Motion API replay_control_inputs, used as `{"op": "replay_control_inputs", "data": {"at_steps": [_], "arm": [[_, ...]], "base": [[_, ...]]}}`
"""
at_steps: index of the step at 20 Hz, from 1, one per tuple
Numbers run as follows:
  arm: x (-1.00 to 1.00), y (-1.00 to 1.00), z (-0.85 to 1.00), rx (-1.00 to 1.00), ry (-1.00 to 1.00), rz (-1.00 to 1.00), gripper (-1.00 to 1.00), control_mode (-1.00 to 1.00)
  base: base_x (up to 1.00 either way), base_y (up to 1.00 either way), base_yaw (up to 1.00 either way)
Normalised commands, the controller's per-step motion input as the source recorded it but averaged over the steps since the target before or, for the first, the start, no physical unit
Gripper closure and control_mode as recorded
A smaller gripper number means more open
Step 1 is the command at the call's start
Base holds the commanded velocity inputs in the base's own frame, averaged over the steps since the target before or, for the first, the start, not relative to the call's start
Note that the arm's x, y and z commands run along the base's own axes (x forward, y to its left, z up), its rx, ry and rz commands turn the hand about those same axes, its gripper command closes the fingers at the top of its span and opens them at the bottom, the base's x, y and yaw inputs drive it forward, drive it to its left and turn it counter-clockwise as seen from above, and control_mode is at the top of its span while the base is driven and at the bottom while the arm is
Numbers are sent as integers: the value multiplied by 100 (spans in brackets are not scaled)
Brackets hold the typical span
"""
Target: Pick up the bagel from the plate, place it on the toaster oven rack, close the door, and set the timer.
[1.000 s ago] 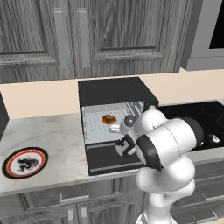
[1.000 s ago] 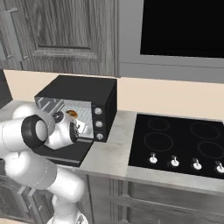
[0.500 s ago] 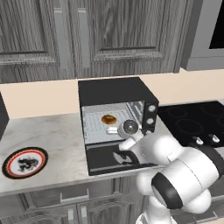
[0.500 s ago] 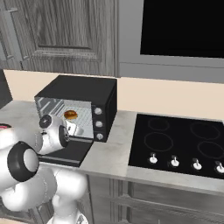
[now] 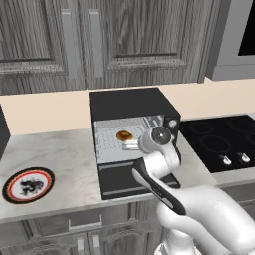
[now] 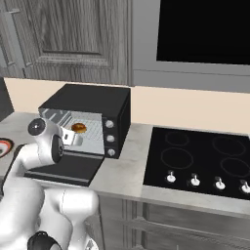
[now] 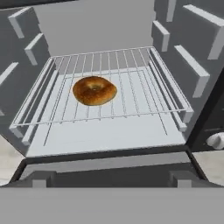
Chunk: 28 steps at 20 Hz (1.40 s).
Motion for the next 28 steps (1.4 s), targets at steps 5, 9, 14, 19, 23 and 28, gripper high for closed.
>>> {"op": "replay_control_inputs", "data": {"at_steps": [5,9,14,19,23,28], "arm": [[-87,10,22,-2,19,7,-100,-100],[-68,28,0,-11,8,6,-100,-100],[-52,29,27,-19,-2,11,-100,-100],[-53,29,33,-21,-2,17,-100,-100],[-51,25,2,-27,0,20,-100,-100],[-31,13,0,-28,0,19,-100,-100]], "base": [[0,0,0],[0,0,0],[0,0,0],[0,0,0],[0,0,0],[0,0,0]]}}
